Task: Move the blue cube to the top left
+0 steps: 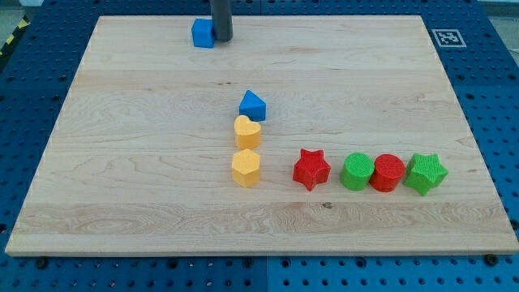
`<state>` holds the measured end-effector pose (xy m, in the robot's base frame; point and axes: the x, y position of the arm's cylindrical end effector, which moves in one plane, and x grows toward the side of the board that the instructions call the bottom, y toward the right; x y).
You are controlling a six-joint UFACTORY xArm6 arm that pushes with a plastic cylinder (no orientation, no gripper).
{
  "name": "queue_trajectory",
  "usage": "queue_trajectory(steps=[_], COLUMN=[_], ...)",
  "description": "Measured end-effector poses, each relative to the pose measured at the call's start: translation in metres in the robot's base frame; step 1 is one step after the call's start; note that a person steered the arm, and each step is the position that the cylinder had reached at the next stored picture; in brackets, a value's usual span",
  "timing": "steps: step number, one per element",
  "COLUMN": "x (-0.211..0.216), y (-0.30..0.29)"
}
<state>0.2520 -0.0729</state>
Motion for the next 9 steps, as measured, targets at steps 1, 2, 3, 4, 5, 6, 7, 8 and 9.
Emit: queue_trajectory(steps=[1,2,3,4,5,6,7,8,9], x=[0.002,0.002,0.002,0.005,0.015,0.029,0.023,0.023,0.02], y=[-0.02,-0.046,-0.064,-0.071,-0.071,-0.08,-0.107,-0.128,-0.131])
